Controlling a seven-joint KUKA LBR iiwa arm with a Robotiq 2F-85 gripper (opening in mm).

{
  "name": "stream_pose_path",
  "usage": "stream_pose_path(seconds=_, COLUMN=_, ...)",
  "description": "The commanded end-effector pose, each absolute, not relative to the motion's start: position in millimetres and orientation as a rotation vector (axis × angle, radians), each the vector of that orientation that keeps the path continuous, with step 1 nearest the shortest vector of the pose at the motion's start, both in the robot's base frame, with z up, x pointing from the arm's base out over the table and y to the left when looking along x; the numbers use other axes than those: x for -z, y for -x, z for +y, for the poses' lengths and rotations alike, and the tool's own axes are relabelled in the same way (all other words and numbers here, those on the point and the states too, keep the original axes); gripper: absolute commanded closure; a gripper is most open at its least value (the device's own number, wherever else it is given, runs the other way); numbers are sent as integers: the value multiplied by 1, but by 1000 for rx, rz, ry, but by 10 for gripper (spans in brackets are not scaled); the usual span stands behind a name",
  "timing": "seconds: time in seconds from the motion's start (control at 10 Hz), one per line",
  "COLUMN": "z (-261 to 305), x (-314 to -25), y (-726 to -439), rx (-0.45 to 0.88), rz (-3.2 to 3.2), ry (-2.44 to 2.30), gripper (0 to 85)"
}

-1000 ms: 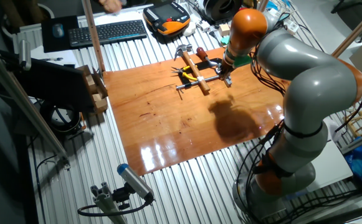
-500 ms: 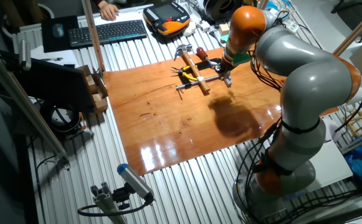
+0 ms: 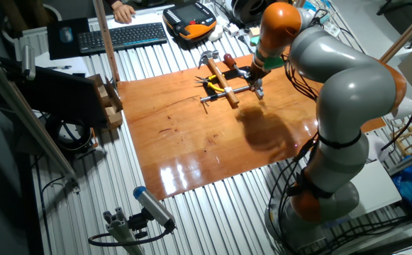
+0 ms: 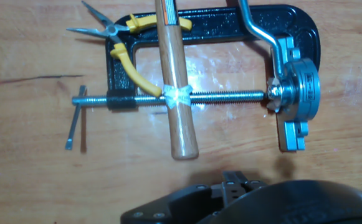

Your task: Pull up the lever

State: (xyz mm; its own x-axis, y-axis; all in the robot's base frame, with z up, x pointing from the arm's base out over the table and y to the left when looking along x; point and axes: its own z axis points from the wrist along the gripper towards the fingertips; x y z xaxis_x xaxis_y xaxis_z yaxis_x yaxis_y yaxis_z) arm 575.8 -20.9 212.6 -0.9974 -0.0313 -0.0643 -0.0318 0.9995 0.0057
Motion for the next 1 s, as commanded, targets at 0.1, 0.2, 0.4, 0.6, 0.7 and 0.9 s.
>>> stream_pose_path(seconds=0.1, z=-21, x=-215, y=-585, rx=-8, rz=3078, ry=43, gripper=850)
stream_pose_path(seconds=0.2, z=-21, x=-214, y=-590, rx=-2, rz=3075, ry=31, gripper=850)
stream_pose_path(seconds=0.4, z=-26, x=-206, y=-605, rx=-18, rz=3077, ry=24, gripper=850)
stream_pose_path(seconds=0.6, z=-23, x=-197, y=-613, rx=-17, rz=3084, ry=8, gripper=850)
stream_pose_path(seconds=0.7, z=-22, x=-191, y=-614, rx=-24, rz=3086, ry=10, gripper=850)
stream_pose_path(seconds=0.9, z=-22, x=-184, y=-615, rx=-19, rz=3092, ry=8, gripper=850)
